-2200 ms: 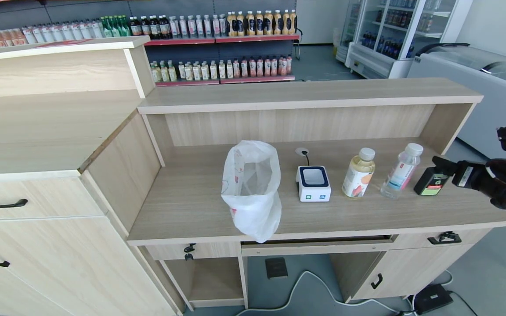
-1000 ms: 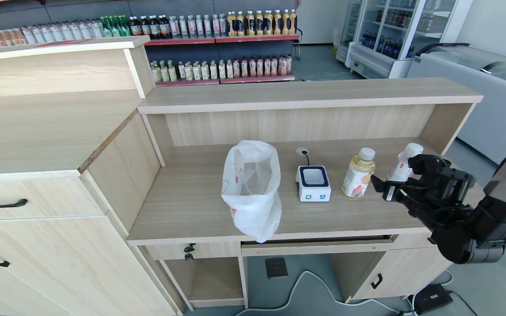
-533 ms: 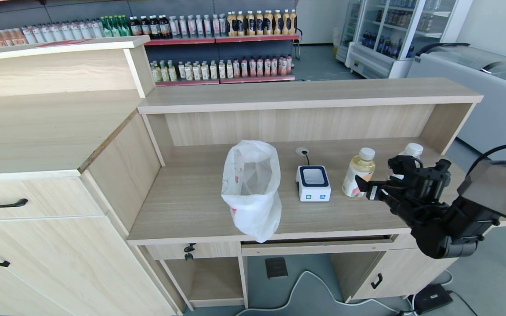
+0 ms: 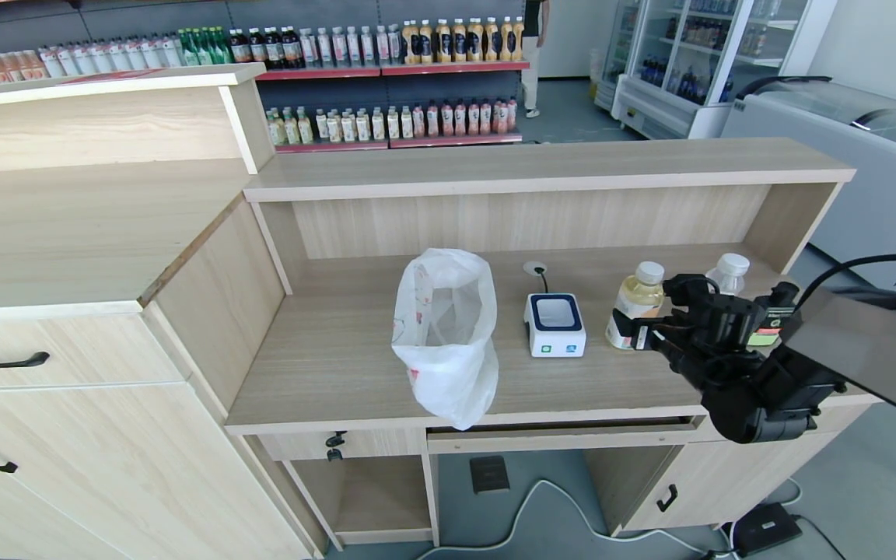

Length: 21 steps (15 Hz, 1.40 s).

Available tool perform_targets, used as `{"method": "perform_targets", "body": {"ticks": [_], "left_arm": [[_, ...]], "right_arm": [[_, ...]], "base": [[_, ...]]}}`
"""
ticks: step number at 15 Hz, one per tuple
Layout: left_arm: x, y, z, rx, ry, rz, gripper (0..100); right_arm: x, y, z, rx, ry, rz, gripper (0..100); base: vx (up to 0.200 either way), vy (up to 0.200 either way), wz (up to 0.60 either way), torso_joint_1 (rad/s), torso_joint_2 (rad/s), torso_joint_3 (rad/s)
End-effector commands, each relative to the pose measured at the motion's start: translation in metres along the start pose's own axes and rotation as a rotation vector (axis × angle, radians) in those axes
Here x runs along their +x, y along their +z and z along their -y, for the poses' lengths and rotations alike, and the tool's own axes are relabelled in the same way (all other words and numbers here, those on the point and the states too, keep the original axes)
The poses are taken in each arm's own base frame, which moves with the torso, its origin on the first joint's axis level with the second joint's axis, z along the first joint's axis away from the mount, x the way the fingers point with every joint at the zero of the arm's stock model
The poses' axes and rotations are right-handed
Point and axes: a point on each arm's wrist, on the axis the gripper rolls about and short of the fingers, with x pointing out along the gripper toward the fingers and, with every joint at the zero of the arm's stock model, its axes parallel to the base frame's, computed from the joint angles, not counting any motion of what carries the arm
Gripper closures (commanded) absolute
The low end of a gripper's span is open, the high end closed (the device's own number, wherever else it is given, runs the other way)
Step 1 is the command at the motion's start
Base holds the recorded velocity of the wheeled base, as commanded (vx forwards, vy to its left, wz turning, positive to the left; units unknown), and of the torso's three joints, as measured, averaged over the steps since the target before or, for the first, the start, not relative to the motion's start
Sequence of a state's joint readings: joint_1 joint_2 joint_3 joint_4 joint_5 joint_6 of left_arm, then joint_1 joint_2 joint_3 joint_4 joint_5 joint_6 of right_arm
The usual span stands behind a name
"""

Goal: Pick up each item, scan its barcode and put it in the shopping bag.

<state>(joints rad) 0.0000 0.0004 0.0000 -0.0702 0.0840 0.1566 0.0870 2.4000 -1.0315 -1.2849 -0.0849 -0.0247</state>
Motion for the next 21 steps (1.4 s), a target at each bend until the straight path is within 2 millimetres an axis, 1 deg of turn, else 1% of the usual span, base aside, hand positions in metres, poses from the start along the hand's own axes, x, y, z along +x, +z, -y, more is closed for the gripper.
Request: {"method": "perform_targets", "body": {"ticks": [1,6,10,14,15,18,19,21], "left_arm": [[0.0,0.0,0.0,0.0,0.0,0.001,0],[0.0,0.0,0.0,0.0,0.0,0.001,0],[0.0,0.0,0.0,0.0,0.0,0.001,0],[0.0,0.0,0.0,0.0,0.0,0.001,0],[0.0,0.0,0.0,0.0,0.0,0.001,0],[0.0,0.0,0.0,0.0,0.0,0.001,0],[0.0,0.0,0.0,0.0,0.0,0.001,0],[0.0,0.0,0.0,0.0,0.0,0.001,0]], "right_arm": [[0.006,-0.004,-0.003,-0.002,0.006,-0.004,0],[0.019,-0.005,-0.006,-0.003,-0.005,-0.007,0],[0.036,-0.009,-0.01,-0.002,0.001,-0.008,0],[0.059,-0.011,-0.012,-0.001,0.004,-0.016,0],[0.063,-0.015,-0.013,-0.003,0.014,-0.023,0],[0.071,-0.015,-0.013,-0.005,0.04,-0.036,0],[0.074,-0.015,-0.013,-0.002,0.055,-0.021,100],[0.078,-0.013,-0.012,-0.002,0.066,-0.007,100]], "base": [[0.0,0.0,0.0,0.0,0.0,0.0],[0.0,0.0,0.0,0.0,0.0,0.0],[0.0,0.0,0.0,0.0,0.0,0.0],[0.0,0.0,0.0,0.0,0.0,0.0],[0.0,0.0,0.0,0.0,0.0,0.0],[0.0,0.0,0.0,0.0,0.0,0.0],[0.0,0.0,0.0,0.0,0.0,0.0],[0.0,0.0,0.0,0.0,0.0,0.0]]}}
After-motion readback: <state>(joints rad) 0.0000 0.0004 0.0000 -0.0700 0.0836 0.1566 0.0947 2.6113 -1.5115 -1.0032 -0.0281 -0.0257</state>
